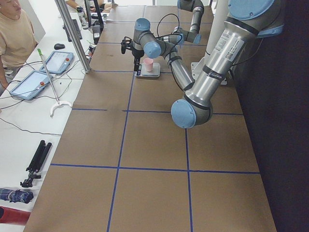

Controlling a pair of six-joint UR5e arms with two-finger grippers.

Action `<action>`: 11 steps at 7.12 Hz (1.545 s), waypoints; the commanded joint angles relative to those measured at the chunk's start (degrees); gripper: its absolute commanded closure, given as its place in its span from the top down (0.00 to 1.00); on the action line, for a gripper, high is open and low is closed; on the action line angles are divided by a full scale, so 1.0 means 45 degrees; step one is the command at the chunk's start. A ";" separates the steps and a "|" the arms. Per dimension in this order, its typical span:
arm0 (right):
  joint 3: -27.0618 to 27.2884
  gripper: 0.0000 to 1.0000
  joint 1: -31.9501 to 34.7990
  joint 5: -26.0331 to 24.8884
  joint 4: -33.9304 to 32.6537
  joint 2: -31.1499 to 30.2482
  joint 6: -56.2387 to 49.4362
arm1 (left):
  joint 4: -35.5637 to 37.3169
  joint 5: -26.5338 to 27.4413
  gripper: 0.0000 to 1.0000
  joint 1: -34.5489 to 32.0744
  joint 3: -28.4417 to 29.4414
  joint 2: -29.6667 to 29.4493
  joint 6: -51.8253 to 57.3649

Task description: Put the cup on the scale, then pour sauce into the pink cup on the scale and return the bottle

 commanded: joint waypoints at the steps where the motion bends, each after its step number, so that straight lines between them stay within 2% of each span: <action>1: -0.0001 0.00 -0.0013 -0.0207 -0.0264 0.0044 -0.0725 | -0.0019 -0.0228 0.67 0.0005 0.0002 -0.0003 -0.0041; 3: -0.0001 0.00 0.0045 -0.0539 -0.0283 0.0064 -0.1894 | 0.0000 -0.0229 0.67 0.0005 0.0002 -0.0003 -0.0041; 11: -0.0274 0.00 0.0065 -0.1339 -0.0497 0.0064 -0.4199 | -0.0019 -0.0248 0.67 0.0005 0.0021 0.0017 -0.0061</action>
